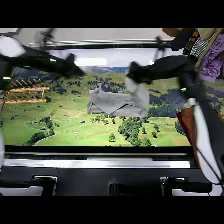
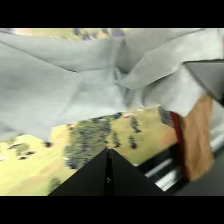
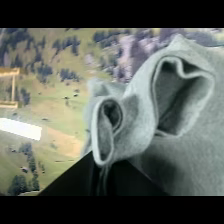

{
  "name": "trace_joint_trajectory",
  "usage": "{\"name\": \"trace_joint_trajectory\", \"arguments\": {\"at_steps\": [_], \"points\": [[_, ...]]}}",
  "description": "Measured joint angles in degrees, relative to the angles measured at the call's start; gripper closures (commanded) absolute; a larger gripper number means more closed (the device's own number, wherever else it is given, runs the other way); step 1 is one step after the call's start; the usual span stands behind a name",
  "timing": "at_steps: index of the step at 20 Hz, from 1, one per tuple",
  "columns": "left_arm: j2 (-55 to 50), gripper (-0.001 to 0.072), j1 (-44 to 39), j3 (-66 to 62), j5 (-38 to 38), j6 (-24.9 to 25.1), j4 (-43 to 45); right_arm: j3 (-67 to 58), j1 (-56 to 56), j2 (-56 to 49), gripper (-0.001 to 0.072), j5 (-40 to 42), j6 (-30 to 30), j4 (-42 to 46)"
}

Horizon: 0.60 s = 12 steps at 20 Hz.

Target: Fold the clothes and pants, and hang the long-sleeved shirts on hangers.

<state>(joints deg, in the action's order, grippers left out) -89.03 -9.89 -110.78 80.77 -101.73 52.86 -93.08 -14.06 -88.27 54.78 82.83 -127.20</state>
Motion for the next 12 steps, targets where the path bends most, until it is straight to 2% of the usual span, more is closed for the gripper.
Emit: {"name": "trace_joint_trajectory", "arguments": {"at_steps": [6,12], "points": [[9.03,0.0688,10.49,-0.02,6.05,0.28,5.99,0.00,-11.69,-6.67,0.0671,-12.02,-4.07,-0.44],[10.49,0.0689,13.25,0.00,7.93,1.70,7.30,0.00,-14.91,-11.37,0.0669,-16.59,-5.84,-2.29]]}}
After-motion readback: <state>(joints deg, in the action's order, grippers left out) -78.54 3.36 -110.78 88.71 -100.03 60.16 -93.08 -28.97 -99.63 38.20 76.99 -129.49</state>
